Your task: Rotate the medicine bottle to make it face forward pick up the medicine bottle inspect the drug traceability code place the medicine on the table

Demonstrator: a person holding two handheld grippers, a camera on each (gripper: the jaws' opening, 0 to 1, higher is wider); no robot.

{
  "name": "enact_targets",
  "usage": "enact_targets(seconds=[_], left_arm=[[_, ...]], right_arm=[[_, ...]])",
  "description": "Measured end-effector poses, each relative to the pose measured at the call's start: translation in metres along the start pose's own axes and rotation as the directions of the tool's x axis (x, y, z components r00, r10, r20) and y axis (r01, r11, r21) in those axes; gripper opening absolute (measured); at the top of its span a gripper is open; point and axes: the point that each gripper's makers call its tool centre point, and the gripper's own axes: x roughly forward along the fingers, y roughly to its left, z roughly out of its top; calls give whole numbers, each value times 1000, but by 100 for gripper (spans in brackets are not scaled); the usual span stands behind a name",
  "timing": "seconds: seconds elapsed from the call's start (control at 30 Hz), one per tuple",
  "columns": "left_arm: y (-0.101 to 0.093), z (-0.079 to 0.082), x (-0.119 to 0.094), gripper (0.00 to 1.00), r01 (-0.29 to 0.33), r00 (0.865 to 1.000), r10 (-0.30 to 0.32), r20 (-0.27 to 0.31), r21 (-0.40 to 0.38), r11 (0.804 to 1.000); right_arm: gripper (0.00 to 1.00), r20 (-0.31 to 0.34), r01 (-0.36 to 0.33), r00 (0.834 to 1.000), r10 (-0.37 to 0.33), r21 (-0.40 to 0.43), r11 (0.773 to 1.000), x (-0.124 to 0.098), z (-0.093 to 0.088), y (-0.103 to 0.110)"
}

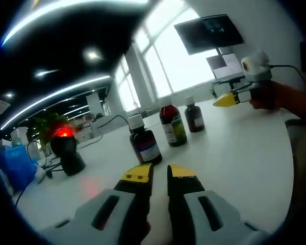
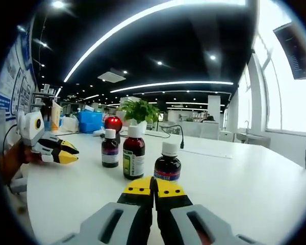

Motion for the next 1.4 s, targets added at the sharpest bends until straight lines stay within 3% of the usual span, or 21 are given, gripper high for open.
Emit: enact_targets(seconds=[0.27,0.93,1.4], left_arm=[[0,0,0,4,1,1000,-1,3,-3,1000],[1,0,0,3,-4,1000,4,5,-10,1000],[1,2,-1,3,-4,1000,4,12,-13,1000]], right_arm=[[0,20,11,1000,-11,1,1000,1,18,-3],[3,67,-44,997,47,-55,998,15,70,4],[13,58,-71,996,75,-63,995,37,86,11]])
